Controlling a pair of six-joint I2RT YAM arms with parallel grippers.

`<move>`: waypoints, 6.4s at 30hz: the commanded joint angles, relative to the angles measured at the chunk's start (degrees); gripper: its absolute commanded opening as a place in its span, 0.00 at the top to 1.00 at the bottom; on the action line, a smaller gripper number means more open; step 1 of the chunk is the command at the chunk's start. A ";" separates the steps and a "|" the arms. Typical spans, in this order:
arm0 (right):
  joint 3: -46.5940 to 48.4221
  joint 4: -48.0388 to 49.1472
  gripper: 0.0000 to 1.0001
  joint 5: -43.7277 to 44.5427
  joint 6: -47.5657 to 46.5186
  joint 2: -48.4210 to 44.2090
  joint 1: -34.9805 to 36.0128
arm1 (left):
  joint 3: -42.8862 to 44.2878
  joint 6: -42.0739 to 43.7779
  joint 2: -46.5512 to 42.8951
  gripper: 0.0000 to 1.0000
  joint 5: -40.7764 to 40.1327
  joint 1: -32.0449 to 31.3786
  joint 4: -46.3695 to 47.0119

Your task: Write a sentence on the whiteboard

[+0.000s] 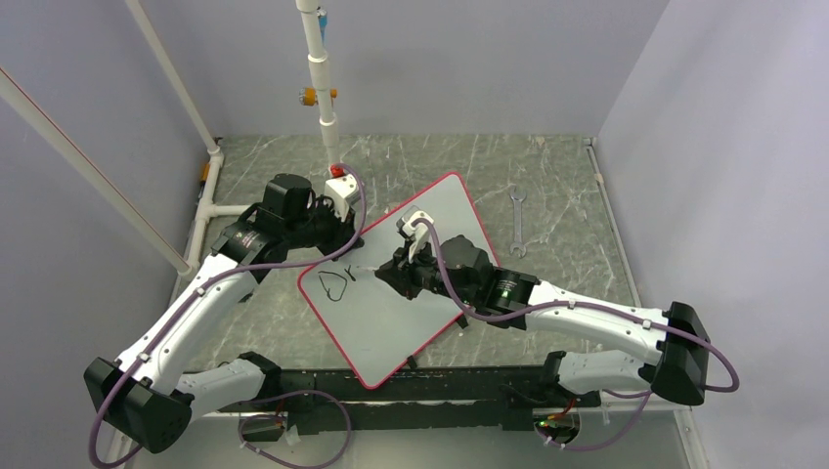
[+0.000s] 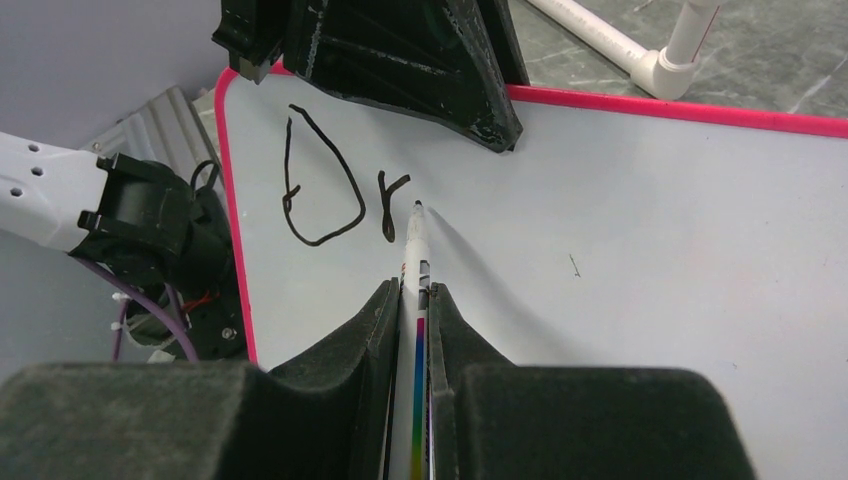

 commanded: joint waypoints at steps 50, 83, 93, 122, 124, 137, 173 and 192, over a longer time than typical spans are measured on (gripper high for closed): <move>3.97 1.15 1.00 2.57 0.46 3.96 0.47 | 0.37 2.64 -0.21 1.00 -4.10 -0.15 0.04; 2.08 -2.89 1.00 8.46 0.10 -2.06 1.39 | 0.37 2.63 -0.55 1.00 -4.46 -0.20 0.08; 4.74 -2.19 1.00 8.62 -0.99 -2.39 1.30 | 0.40 2.69 -0.54 1.00 -4.45 -0.16 0.08; 8.01 -5.52 1.00 10.36 0.55 4.29 -0.07 | 0.26 2.86 -1.51 1.00 -1.31 -0.19 0.51; 8.16 -5.43 1.00 10.19 0.62 4.59 -0.06 | 0.27 2.86 -1.61 1.00 -0.41 -0.20 0.67; 7.88 -5.03 1.00 7.07 0.81 4.99 -0.07 | 0.25 2.78 -1.61 1.00 1.68 -0.14 0.90; 9.09 -7.53 1.00 10.90 1.08 5.62 -0.07 | 0.16 2.76 -1.70 1.00 1.24 -0.20 0.92; 5.08 -8.42 1.00 9.81 2.78 2.92 -0.11 | 0.13 2.81 -1.79 1.00 0.64 -0.19 0.88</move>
